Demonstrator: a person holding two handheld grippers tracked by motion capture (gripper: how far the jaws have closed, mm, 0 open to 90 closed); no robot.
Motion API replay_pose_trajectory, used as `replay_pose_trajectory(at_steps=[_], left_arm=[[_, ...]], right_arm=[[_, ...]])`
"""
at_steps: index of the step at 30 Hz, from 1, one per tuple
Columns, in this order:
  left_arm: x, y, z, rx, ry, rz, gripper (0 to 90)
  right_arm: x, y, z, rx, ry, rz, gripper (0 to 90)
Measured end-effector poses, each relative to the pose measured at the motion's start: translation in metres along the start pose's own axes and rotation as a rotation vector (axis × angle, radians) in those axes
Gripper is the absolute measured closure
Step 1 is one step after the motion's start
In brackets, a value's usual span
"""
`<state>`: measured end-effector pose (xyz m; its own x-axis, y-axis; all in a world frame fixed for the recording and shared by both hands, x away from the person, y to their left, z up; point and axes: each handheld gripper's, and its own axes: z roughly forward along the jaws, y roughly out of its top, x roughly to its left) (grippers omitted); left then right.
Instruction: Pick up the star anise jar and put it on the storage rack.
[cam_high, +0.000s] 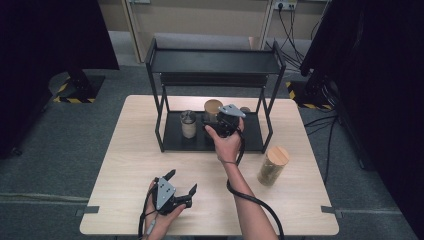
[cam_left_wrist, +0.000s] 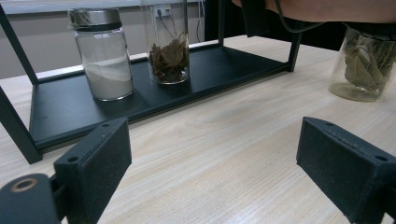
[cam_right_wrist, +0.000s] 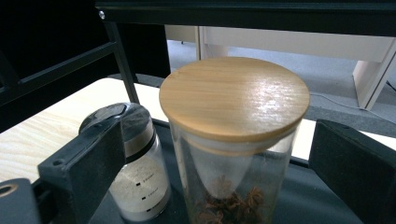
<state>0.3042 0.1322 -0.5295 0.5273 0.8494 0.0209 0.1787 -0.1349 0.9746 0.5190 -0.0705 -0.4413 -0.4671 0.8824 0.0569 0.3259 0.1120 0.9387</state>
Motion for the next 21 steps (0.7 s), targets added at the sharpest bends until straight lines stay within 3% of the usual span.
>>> replay_pose_trajectory(at_steps=[3, 21], left_arm=[[0.0, 0.0, 0.0, 0.0, 0.001, 0.003, 9.5], [-0.001, 0.0, 0.0, 0.003, 0.002, 0.003, 9.6]], right_arm=[[0.001, -0.002, -0.004, -0.002, 0.005, -0.018, 3.4], [-0.002, -0.015, -0.025, -0.002, 0.049, -0.005, 2.4]])
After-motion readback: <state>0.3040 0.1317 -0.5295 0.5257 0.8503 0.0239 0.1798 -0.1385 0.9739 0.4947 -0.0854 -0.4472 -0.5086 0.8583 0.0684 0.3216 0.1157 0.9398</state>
